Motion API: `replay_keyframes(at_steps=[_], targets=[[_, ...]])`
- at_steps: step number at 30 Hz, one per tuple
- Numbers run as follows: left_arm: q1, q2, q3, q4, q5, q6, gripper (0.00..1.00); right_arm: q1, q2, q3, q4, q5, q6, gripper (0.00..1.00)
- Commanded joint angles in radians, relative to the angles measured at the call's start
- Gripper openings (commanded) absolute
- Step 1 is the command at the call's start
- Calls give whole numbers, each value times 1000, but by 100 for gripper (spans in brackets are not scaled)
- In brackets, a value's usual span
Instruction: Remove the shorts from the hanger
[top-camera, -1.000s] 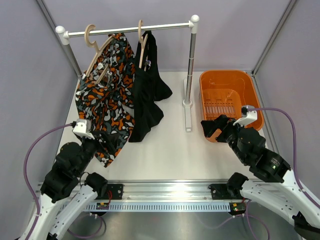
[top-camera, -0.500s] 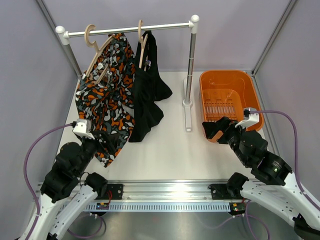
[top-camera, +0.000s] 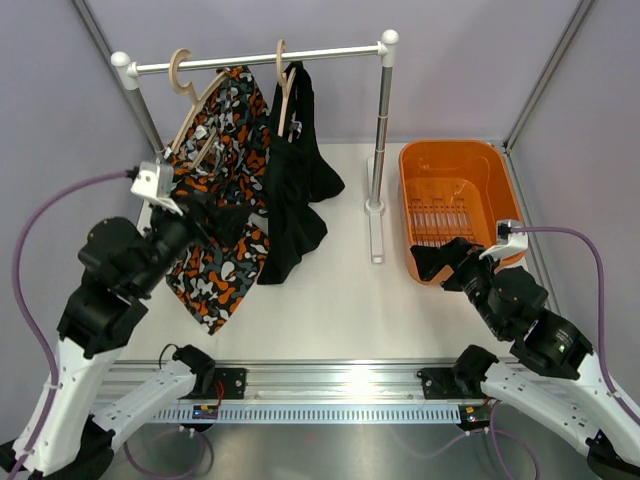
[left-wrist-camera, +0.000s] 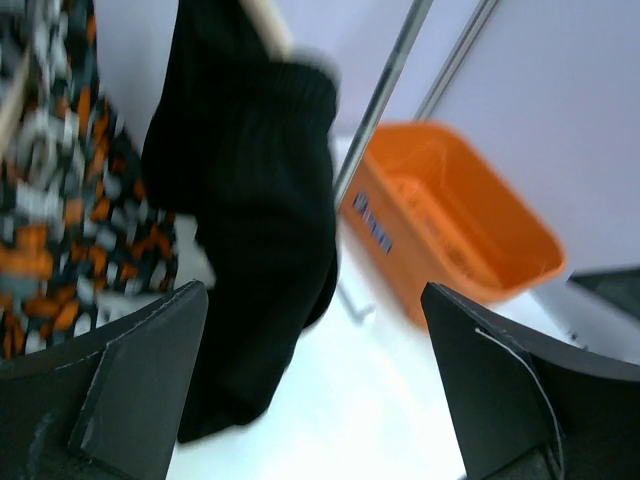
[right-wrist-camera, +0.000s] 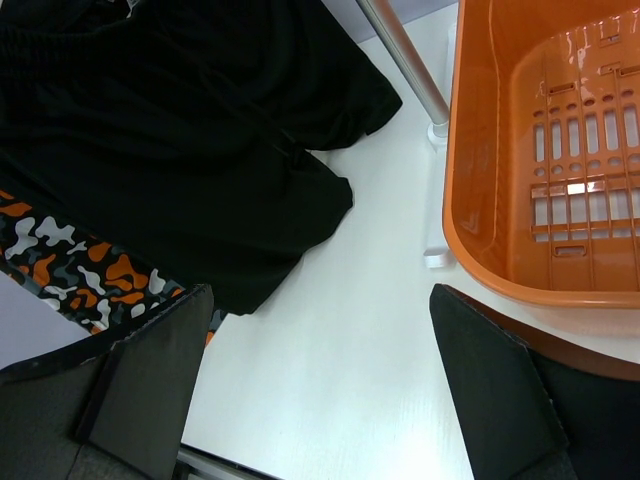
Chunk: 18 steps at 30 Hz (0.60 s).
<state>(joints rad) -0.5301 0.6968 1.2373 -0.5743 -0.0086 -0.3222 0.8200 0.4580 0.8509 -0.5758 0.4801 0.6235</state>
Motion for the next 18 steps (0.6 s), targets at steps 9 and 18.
replay_keyframes(at_steps=[9, 18], targets=[[-4, 554, 575, 111, -94, 109, 90, 7, 41, 137, -25, 46, -56, 99], [-4, 937, 970, -13, -188, 196, 72, 8, 28, 208, -87, 64, -62, 100]])
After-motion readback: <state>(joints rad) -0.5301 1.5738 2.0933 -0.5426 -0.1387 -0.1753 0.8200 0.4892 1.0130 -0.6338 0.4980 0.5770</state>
